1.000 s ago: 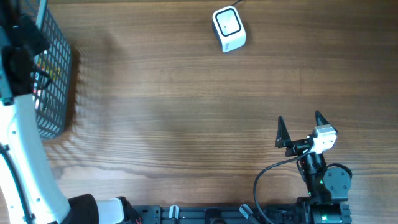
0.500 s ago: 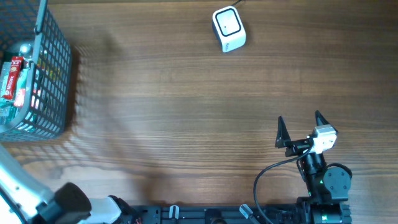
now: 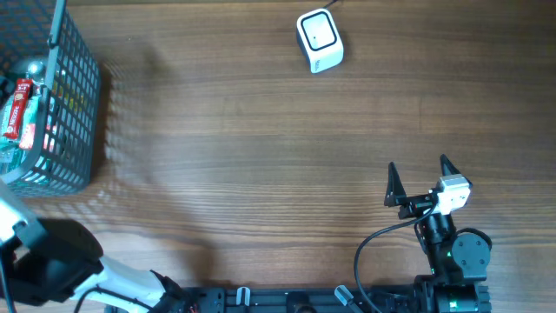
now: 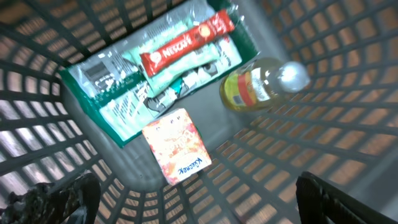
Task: Scan the item barcode
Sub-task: 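Grasp the orange snack bag in the basket with the left gripper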
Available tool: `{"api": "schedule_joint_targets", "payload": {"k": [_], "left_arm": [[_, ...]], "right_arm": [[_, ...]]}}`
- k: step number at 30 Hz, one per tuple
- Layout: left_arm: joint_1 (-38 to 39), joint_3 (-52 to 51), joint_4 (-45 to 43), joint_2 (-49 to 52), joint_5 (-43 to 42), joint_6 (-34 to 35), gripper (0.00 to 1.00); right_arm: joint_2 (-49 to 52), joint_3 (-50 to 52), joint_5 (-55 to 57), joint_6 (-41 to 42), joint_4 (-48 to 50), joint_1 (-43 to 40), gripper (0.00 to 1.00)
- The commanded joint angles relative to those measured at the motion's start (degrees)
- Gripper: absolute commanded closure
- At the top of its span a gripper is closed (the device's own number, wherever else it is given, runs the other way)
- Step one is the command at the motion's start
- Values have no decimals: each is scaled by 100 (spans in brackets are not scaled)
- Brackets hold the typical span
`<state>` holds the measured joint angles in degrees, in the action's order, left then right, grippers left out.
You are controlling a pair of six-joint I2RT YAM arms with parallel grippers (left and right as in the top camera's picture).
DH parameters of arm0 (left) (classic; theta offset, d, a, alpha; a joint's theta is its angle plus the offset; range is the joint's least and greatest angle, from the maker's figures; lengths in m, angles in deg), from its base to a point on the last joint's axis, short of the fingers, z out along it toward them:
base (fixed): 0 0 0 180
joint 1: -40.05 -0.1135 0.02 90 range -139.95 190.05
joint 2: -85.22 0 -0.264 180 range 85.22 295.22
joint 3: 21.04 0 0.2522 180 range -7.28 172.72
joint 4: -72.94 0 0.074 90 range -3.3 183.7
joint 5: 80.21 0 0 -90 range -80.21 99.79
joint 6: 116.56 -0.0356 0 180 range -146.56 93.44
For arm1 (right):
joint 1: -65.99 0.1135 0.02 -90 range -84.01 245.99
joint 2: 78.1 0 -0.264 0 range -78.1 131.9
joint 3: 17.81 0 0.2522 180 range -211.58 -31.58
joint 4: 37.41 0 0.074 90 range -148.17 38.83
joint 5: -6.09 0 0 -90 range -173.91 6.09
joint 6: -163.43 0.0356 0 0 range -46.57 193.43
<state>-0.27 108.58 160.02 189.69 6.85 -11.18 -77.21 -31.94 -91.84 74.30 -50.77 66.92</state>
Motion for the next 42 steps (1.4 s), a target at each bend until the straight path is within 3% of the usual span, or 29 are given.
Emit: {"api": "schedule_joint_targets", "payload": {"k": [1, 7, 18, 42], "left_arm": [[-35, -52, 50, 280, -111, 9, 7], [-35, -295, 90, 540, -111, 9, 8], [-35, -1683, -903, 544, -114, 9, 7], [-37, -2706, -1891, 551, -258, 11, 11]], "right_arm": [[-35, 7, -92, 70, 22, 17, 0], [-35, 7, -94, 68, 22, 17, 0], [-35, 7, -94, 68, 22, 17, 1], [-35, 7, -94, 68, 22, 17, 0]]}}
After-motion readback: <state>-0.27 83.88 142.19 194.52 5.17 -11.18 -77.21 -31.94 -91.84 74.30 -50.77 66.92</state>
